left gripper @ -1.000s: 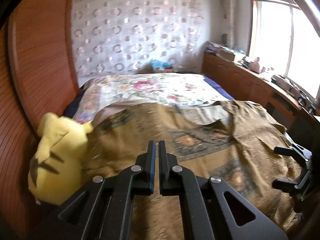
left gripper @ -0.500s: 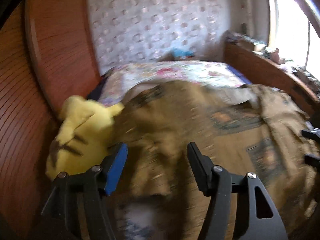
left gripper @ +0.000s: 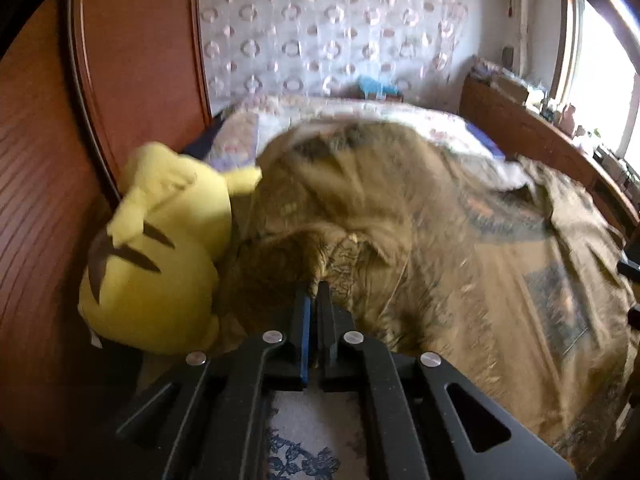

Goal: Fold small clothes

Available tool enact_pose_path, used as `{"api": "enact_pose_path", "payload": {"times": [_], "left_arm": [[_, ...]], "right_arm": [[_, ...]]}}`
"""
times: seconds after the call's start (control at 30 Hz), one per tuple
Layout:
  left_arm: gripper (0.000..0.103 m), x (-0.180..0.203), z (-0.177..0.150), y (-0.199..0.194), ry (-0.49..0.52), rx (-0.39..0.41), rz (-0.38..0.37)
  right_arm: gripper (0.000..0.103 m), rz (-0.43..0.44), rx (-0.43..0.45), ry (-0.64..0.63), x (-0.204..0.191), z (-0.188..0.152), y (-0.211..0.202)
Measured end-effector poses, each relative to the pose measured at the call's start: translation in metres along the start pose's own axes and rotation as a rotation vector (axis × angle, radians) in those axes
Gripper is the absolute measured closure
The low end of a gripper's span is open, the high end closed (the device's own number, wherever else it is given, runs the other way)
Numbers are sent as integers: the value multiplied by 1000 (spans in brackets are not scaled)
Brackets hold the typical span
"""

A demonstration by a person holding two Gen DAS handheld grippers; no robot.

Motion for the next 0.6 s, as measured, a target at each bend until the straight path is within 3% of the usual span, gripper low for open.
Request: {"api": "enact_pose_path", "payload": {"times": [0.23, 0.4, 0.5, 0.57, 0.6], "left_arm": [[101, 44, 45, -25, 67, 97, -66], [100, 92, 48, -32, 154, 98, -144], [93, 107, 38, -35, 171, 82, -191], [80, 110, 33, -42, 164, 86, -216], [68, 110, 31, -46, 158, 92, -221]], "right_arm": [[0, 1, 3, 3, 1, 0, -2], [0, -1, 8, 7, 5, 0, -8], [0, -2, 8, 11, 7, 0, -10], [0, -2, 5, 12, 7, -1, -10], [0, -3, 3, 12, 8, -1, -11]]}}
Point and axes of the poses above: each gripper's, at about its wrist camera, not at the fingertips, and y roughly the way its jaws point, x to its right, z to its top, the point moved 4 cm from there along y, roughly the way its jaws point, and after that the axes turned 4 degrees about x, right-handed, at the moved point
